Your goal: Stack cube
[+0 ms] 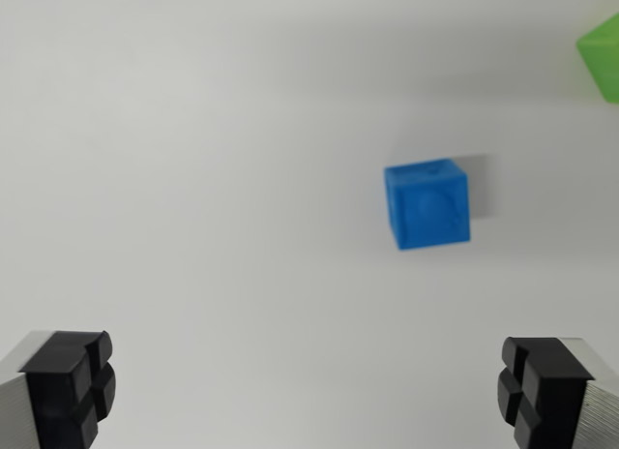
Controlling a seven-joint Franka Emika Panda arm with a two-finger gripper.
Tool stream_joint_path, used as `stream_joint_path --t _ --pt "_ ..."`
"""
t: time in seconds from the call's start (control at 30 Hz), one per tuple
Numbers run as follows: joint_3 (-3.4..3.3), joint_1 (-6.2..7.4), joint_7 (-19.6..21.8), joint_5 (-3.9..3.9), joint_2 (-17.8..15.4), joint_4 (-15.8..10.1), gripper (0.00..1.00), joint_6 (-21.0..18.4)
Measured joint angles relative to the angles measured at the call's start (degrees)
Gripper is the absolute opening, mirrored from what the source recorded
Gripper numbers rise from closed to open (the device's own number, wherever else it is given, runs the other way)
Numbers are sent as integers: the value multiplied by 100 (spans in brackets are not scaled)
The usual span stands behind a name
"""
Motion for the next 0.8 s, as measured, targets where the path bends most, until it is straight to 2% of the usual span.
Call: stream_joint_path --t 0.8 --pt "-19 -22 -104 0 39 -7 100 33"
